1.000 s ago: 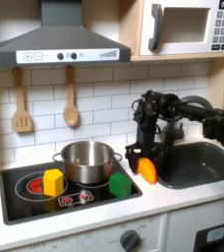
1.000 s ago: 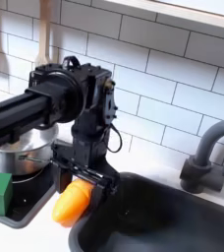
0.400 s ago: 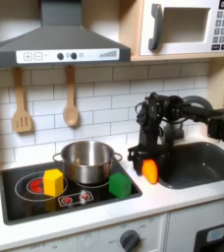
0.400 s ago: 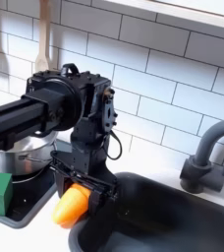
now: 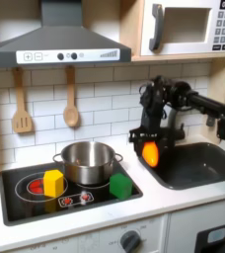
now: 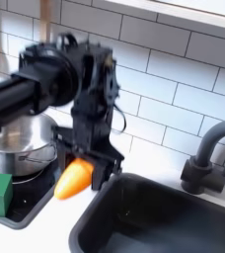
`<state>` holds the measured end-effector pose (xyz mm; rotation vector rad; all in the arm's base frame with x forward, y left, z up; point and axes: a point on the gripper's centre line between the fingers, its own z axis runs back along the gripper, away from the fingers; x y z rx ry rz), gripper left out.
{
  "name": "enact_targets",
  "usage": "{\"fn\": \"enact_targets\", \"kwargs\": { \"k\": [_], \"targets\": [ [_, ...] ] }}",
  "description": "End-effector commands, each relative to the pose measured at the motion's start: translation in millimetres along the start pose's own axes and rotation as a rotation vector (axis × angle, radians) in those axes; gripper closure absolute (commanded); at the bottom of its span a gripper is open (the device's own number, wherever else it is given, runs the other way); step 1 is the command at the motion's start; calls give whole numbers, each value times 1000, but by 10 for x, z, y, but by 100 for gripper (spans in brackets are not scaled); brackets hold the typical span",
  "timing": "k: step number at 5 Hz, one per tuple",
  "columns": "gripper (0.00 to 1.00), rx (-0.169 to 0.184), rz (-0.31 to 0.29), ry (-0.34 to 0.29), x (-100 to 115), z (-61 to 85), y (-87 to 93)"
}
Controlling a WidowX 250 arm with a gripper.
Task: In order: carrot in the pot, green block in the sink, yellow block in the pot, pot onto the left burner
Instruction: 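Put the carrot in the pot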
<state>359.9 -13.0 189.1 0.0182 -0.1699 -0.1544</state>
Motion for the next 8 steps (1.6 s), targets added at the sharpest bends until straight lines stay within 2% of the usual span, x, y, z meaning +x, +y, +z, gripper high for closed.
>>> {"fn": "enact_targets", "kwargs": {
  "k": [1, 3, 4, 5, 6, 7, 8],
  "targets": [
    [100, -6, 34, -39, 18, 282, 129],
    [100, -8, 116, -43, -9, 333, 549],
    [100, -5, 154, -73, -73, 441, 741],
    [100, -14, 198, -54, -110, 396, 926],
    [100, -22, 224, -71, -110, 425, 1111],
    [100, -36, 235, -60, -44, 390, 1238],
    [100, -47, 230, -49, 56, 337, 1292]
  ]
}}
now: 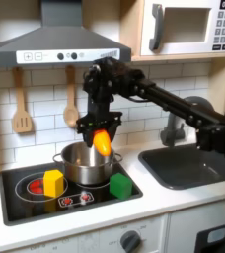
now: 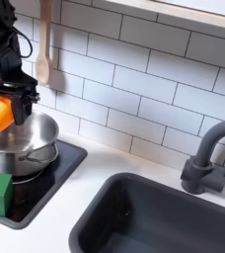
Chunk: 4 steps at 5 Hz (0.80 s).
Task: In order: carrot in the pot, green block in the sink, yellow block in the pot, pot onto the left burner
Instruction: 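Put the carrot in the pot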
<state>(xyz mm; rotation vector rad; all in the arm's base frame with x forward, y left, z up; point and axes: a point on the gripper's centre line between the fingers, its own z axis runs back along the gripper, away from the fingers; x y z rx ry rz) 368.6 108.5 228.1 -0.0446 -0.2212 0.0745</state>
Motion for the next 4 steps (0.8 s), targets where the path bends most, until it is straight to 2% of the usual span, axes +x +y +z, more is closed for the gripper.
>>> {"fn": "enact_targets", "kwargs": {
  "k": [1, 2, 3, 4],
  "targets": [
    [100, -13, -19, 27, 201, -131, 30],
    [100, -35, -20, 59, 236, -308, 55],
    [100, -40, -39, 72, 250, -394, 15],
    [0, -40, -44, 87, 214, -390, 2]
  ]
}}
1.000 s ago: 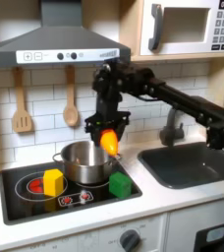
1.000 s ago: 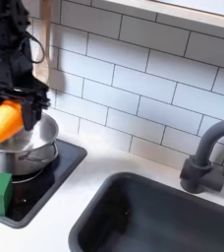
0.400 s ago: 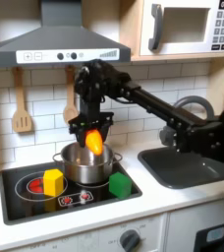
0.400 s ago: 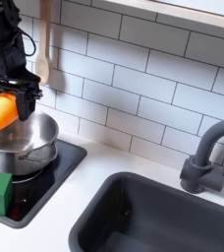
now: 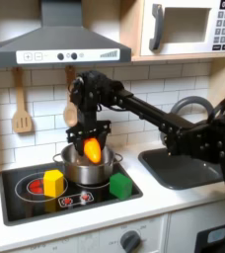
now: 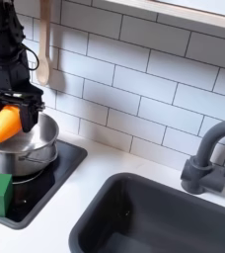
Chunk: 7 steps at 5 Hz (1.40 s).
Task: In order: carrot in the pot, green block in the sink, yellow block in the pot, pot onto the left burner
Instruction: 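Put the carrot in the pot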
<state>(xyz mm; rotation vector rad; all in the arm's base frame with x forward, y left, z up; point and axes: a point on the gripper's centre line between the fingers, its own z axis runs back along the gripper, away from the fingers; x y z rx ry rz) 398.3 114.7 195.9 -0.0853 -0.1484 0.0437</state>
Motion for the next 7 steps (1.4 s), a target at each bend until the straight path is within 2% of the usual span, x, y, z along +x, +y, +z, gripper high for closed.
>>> {"fn": "enact_targets", "kwargs": {
  "k": [1, 3, 5, 6, 7],
  "targets": [
    [0, 4, -19, -7, 5, 50, -62],
    [0, 7, -35, -21, 3, 85, -204],
    [0, 39, -15, -24, -405, 204, -397],
    [0, 43, -9, -24, -595, 218, -495],
    [0, 45, 18, -14, -746, 165, -595]
  ]
}}
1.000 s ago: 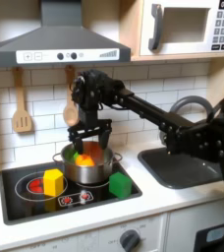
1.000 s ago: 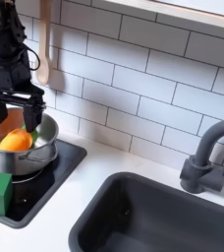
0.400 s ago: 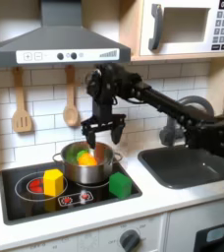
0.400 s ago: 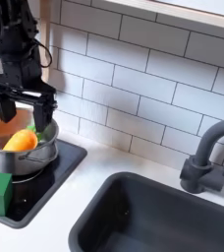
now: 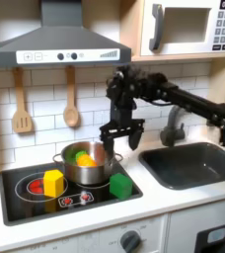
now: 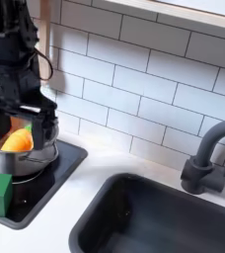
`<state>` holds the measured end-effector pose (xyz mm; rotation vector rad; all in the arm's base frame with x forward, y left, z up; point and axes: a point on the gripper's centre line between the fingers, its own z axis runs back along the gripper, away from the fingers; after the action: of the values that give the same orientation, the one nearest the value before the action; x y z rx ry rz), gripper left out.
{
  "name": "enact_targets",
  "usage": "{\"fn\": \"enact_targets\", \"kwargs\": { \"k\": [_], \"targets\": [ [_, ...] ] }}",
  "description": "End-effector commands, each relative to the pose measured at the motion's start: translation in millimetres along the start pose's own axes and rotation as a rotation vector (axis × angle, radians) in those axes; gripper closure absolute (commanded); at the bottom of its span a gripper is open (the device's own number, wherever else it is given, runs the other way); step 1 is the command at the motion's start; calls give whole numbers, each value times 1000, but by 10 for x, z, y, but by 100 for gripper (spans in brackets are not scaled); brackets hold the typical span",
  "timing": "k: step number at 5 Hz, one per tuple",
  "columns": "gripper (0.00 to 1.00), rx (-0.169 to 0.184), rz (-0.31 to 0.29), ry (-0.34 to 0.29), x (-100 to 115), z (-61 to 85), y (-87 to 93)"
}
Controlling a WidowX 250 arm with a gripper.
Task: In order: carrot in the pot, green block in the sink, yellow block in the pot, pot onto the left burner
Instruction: 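Take the green block off the stove and put it in the sink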
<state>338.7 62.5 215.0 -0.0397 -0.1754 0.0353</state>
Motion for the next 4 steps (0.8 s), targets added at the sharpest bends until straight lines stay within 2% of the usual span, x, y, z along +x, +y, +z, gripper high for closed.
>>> {"fn": "enact_targets", "kwargs": {
  "k": [1, 3, 4],
  "targets": [
    [0, 4, 68, 39, -321, -151, -105],
    [0, 2, 101, 63, -694, -177, -47],
    [0, 8, 132, 62, -812, -150, 59]
  ]
}}
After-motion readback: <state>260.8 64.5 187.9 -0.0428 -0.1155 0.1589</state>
